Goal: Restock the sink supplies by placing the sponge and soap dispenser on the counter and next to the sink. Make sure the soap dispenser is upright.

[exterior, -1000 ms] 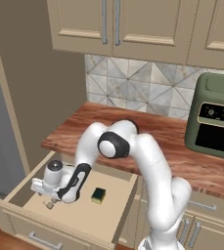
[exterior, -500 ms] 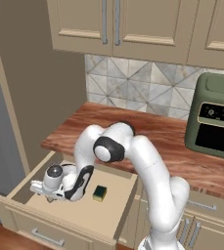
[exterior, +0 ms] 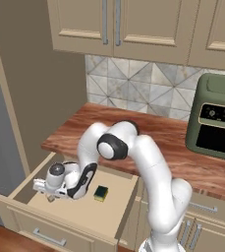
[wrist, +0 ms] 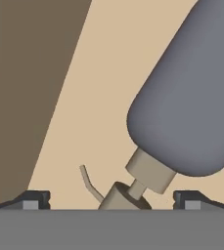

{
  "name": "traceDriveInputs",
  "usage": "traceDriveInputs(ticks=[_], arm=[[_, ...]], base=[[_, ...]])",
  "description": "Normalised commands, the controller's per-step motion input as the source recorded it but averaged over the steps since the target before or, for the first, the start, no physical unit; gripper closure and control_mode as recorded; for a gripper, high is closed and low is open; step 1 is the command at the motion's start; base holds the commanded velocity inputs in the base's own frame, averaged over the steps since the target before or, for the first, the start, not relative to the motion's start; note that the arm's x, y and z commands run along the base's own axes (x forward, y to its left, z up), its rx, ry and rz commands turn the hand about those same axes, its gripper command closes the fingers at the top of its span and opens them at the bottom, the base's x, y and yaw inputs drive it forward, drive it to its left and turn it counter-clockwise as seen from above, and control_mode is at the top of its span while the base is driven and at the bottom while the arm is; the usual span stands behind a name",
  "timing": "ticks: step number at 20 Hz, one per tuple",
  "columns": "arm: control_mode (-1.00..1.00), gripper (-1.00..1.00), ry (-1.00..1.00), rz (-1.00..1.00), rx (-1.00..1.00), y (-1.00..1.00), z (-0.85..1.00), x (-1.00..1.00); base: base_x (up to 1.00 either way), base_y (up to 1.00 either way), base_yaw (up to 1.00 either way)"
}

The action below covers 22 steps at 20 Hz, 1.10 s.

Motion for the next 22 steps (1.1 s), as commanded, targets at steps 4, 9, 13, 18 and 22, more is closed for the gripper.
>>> traceDriveInputs(ticks=[4, 9, 13, 18, 22], arm=[[-1.0, -1.0, 0.0, -0.16, 0.01, -0.03, 0.16, -0.06], [-1.0, -1.0, 0.0, -0.24, 0.05, -0.22, 0.25, -0.14], [-1.0, -1.0, 0.0, -0.26, 0.07, -0.23, 0.01, -0.09], [-1.0, -1.0, 0.0, -0.27, 0.06, -0.06, 0.0, 0.0], [-1.0, -1.0, 0.0, -0.22, 0.03, 0.0, 0.0, -0.03]], base=[[0.0, 0.0, 0.0], [0.0, 0.0, 0.0], [0.0, 0.0, 0.0], [0.0, 0.0, 0.0], [0.0, 0.0, 0.0]])
